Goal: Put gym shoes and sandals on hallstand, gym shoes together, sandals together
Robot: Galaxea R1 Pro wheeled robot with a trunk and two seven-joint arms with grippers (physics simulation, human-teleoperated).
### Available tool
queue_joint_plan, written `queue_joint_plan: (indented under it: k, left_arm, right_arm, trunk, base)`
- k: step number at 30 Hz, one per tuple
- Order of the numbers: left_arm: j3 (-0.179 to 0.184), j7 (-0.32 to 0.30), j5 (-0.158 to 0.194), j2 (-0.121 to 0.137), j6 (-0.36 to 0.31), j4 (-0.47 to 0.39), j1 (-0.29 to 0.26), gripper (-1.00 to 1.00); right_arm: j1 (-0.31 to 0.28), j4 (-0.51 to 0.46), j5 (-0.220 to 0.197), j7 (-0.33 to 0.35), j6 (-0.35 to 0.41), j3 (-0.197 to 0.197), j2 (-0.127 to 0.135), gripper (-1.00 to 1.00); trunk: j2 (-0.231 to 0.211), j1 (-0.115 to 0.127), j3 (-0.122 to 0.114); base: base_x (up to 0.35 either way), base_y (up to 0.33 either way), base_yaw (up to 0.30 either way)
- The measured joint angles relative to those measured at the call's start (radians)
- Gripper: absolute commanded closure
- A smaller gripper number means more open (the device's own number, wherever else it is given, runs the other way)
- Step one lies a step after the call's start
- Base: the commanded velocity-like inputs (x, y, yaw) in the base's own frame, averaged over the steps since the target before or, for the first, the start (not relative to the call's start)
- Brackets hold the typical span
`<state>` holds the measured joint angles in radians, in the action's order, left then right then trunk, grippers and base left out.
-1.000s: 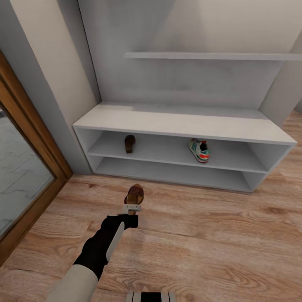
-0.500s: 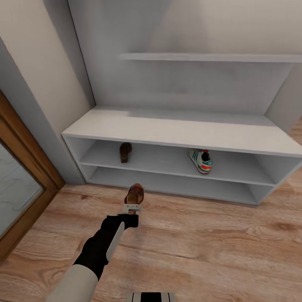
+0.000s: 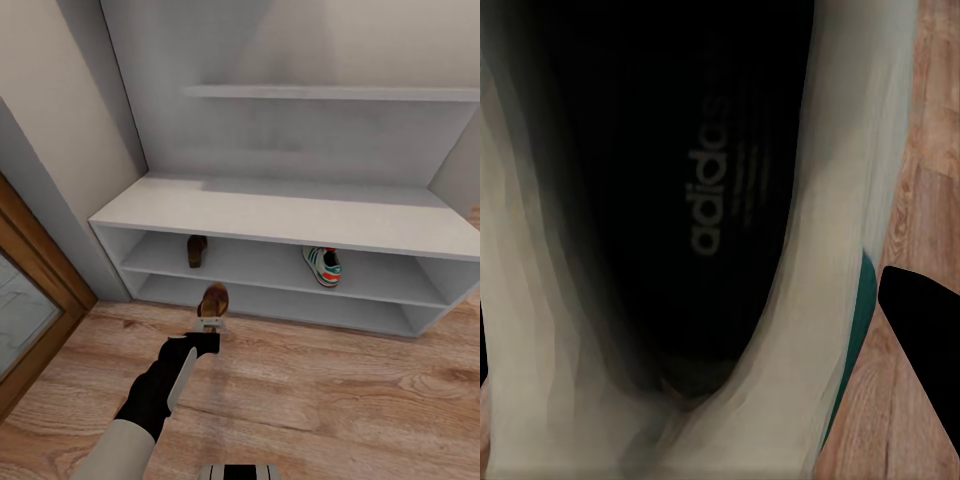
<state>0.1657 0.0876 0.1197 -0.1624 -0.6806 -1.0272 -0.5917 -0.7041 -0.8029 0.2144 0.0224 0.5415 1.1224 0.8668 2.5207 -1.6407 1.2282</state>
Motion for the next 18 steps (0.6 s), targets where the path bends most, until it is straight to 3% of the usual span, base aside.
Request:
queue_joint_plan:
  k: [9,18]
  left_arm:
    - [0.001,0.0,0.001,0.001,0.0,-0.007,0.0,1.0]
    - [0.001,0.0,0.001,0.002,0.0,-0.004,0.0,1.0]
  right_arm:
    - [0.0,0.0,0.0,0.0,0.0,0.0,0.0,1.0]
    - [0.0,0.0,0.0,0.0,0.0,-0.001,0.0,1.0]
  trunk:
    - [0.0,0.0,0.0]
    - [0.0,0.001,0.0]
  base:
    - [0.015,0.0,0.0]
    - [0.293,0.0,0.0]
